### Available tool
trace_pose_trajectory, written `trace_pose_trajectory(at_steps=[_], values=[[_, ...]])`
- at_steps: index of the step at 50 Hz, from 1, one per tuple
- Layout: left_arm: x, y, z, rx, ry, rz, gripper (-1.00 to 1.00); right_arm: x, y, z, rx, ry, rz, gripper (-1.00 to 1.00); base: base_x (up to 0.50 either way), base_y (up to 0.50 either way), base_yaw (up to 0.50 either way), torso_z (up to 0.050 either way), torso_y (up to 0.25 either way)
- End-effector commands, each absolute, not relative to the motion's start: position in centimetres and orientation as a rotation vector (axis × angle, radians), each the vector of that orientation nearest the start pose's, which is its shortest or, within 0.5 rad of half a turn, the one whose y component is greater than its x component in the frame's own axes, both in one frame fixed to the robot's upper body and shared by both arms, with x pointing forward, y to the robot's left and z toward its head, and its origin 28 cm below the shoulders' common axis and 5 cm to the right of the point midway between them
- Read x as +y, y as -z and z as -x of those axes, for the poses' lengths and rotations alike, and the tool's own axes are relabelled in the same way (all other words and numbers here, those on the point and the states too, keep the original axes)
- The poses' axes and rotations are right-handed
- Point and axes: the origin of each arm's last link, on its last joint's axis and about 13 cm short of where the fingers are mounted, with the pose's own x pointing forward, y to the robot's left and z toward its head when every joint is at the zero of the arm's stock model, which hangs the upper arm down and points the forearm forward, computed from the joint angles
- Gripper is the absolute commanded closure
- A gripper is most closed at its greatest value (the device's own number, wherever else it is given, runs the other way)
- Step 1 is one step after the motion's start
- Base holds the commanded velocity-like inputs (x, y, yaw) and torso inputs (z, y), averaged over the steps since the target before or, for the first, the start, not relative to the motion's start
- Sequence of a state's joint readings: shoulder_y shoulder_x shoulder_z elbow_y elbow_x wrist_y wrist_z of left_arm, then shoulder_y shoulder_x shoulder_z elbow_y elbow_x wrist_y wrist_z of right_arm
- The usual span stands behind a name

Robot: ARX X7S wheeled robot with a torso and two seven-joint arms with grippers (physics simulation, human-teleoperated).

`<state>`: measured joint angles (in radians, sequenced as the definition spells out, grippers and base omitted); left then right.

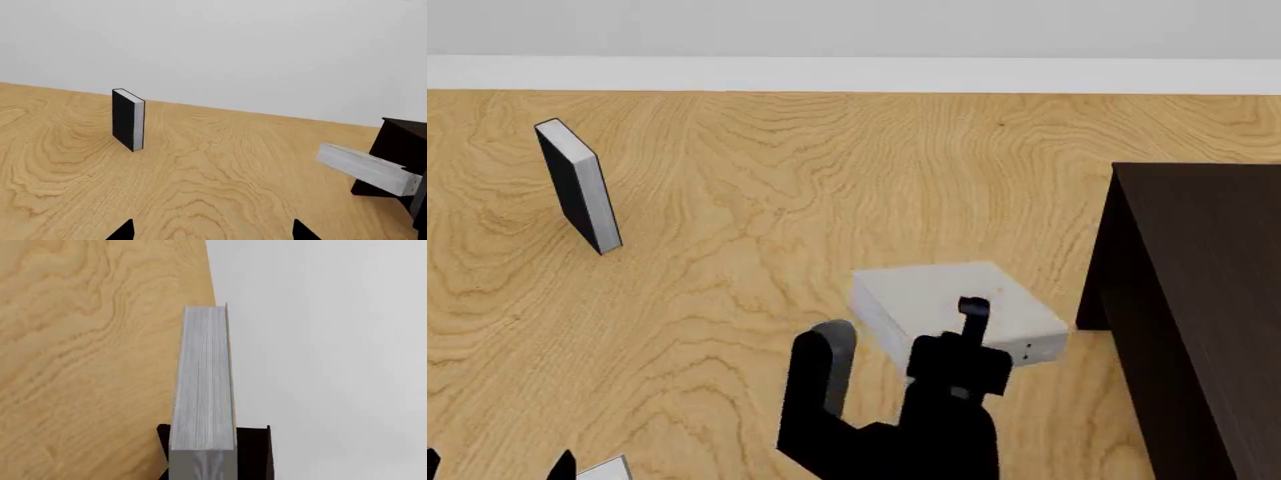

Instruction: Pick up the book on the right and place it on the cabinet shelf.

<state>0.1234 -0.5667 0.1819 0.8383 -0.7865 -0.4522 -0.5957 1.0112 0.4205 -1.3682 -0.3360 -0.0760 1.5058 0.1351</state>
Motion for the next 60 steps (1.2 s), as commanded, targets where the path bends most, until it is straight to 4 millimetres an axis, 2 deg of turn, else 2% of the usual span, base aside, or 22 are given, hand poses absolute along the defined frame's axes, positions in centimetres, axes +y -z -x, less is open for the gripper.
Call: trace_pose_trajectory(at_steps=[1,12,28,60], values=[[21.5,-12.7,-14.0,0.053,0.096,0.16,-1.0,-7.8,-14.6,-27.5,0.136,0.118,1.614,1.0,0.0,0.0,0.0,0.0,0.01],[21.4,-12.7,-14.0,0.053,0.105,0.164,-1.0,-8.2,-13.8,-27.1,0.174,0.171,1.698,1.0,0.0,0.0,0.0,0.0,0.001],[21.4,-12.8,-14.1,0.051,0.103,0.164,-1.0,-8.7,-12.8,-26.3,0.223,0.185,1.673,1.0,0.0,0.0,0.0,0.0,0.002],[21.5,-12.9,-14.3,0.05,0.104,0.158,-1.0,-11.6,-11.5,-25.4,0.391,0.348,1.679,1.0,0.0,0.0,0.0,0.0,0.002]])
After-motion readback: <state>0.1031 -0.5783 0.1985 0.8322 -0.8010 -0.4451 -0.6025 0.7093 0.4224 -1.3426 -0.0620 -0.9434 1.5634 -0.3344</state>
